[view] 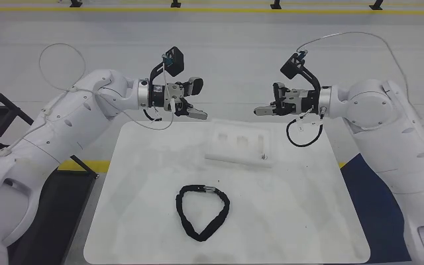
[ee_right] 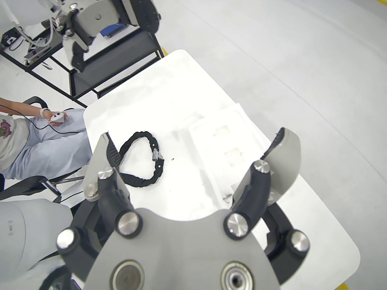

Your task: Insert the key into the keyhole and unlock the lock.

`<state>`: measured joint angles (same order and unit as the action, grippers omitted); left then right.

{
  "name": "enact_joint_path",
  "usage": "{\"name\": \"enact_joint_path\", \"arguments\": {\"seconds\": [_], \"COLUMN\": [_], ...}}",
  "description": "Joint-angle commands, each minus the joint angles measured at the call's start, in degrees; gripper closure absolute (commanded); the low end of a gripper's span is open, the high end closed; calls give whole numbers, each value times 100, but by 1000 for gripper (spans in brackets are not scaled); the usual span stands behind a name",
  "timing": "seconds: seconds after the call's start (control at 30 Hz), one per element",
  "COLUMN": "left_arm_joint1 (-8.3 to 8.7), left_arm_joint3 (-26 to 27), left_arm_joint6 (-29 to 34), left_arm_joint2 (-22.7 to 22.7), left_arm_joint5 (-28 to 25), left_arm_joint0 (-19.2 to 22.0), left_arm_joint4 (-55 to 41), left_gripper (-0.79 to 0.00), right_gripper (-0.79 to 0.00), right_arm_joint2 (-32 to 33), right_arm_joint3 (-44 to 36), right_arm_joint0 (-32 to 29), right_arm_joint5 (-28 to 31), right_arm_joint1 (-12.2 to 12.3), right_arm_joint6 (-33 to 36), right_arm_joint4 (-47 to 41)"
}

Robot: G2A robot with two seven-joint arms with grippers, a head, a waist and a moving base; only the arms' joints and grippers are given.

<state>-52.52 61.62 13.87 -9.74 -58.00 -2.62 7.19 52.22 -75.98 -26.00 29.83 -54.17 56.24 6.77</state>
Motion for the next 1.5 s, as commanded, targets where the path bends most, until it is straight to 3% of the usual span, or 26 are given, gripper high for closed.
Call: {"name": "enact_joint_path", "arguments": {"seconds": [0.0,0.27,0.4,0.67,1.03,1.47], "left_arm_joint1": [0,0,0,0,0,0], "left_arm_joint3": [0,0,0,0,0,0], "left_arm_joint6": [6,6,6,6,6,6], "left_arm_joint2": [0,0,0,0,0,0], "left_arm_joint5": [0,0,0,0,0,0], "left_arm_joint0": [0,0,0,0,0,0], "left_arm_joint4": [-6,-6,-6,-6,-6,-6], "left_gripper": [-785,-785,-785,-785,-785,-785], "right_gripper": [-785,-785,-785,-785,-785,-785], "right_arm_joint2": [-49,-420,-628,-1066,-1696,-2394], "right_arm_joint3": [169,880,1391,2577,3611,4120], "right_arm_joint0": [0,102,197,389,495,528], "right_arm_joint5": [-39,-587,-1131,-1449,-2653,-2933], "right_arm_joint1": [-18,-178,-308,-652,-1191,-1830], "right_arm_joint6": [32,238,468,613,825,861], "right_arm_joint4": [-32,-166,-482,-960,-1145,-661]}}
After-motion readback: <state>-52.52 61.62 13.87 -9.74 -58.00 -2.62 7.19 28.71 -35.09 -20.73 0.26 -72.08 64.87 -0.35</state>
